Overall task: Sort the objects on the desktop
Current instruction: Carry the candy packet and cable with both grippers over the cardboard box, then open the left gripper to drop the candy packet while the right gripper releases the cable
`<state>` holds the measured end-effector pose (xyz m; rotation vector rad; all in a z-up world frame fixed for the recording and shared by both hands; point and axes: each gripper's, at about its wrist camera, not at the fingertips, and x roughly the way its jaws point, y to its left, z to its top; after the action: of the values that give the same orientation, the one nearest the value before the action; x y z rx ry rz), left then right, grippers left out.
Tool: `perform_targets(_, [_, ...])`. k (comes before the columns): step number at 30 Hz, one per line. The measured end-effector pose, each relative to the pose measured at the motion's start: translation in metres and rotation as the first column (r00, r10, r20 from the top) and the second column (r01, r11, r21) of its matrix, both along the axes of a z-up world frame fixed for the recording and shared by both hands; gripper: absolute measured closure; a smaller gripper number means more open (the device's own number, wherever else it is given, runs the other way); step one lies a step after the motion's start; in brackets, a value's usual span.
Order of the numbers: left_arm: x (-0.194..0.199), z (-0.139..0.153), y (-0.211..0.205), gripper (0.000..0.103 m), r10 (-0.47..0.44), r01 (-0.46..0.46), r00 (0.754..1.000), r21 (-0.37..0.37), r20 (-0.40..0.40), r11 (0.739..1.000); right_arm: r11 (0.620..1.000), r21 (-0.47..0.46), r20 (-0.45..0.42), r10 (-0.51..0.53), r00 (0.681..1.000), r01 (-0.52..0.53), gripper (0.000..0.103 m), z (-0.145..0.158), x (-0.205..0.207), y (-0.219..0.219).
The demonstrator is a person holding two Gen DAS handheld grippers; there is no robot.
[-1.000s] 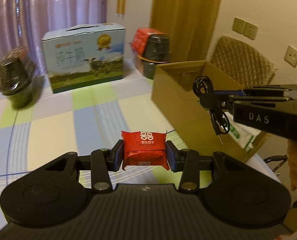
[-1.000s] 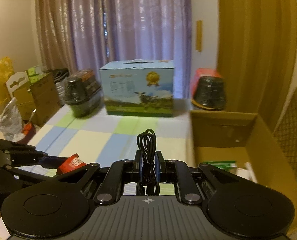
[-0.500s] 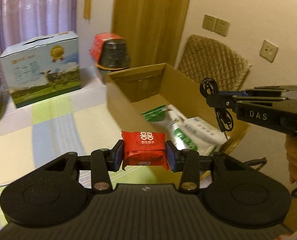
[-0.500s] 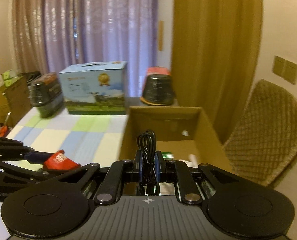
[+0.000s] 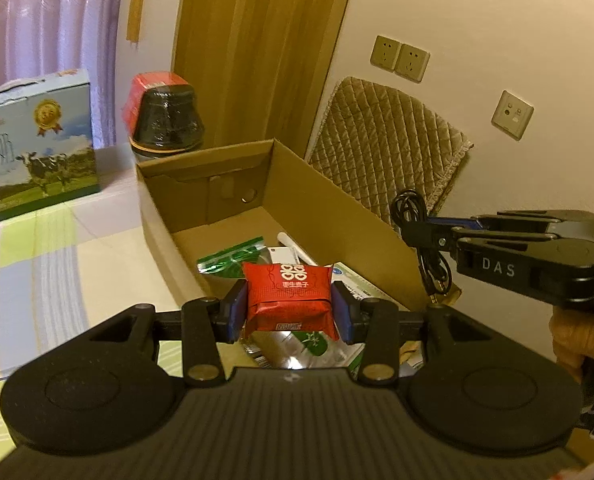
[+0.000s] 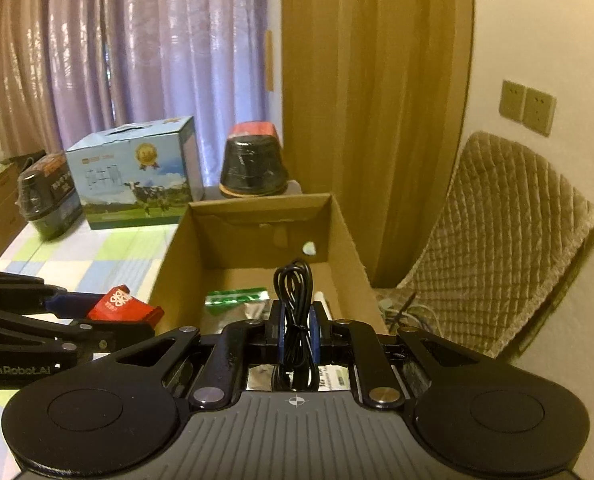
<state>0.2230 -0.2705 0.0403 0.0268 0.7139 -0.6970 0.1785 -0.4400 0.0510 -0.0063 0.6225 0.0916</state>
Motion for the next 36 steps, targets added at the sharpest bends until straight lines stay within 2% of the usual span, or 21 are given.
perform_targets(15, [0.007,-0.018,-0.031,0.064,-0.014,0.014,1.0,0.031,0.001,0.999,0.999,0.044,-0.012,-0.021,1.0,0.022,0.094,-0.011,0.013,-0.02])
perform_targets(17, [0.008,-0.019,-0.032,0.059,-0.014,0.014,1.0,0.023,0.004,1.0,0.999,0.046,-0.013,-0.022,1.0,0.022,0.094,-0.011,0.013,-0.021])
perform_targets(19, [0.007,-0.019,-0.032,0.041,0.01,-0.011,1.0,0.017,0.024,1.0,0.999,0.046,-0.014,-0.021,1.0,0.022,0.094,-0.011,0.013,-0.021])
perform_targets(27, [0.01,-0.021,-0.024,0.041,0.033,-0.035,0.999,0.066,0.029,0.997,0.999,0.051,-0.021,-0.017,1.0,0.018,0.094,-0.013,0.015,-0.02])
perform_targets(36, [0.015,-0.022,-0.008,0.041,0.065,-0.066,0.998,0.08,0.015,0.995,0.998,0.064,-0.036,-0.009,0.999,0.011,0.094,-0.016,0.02,-0.013])
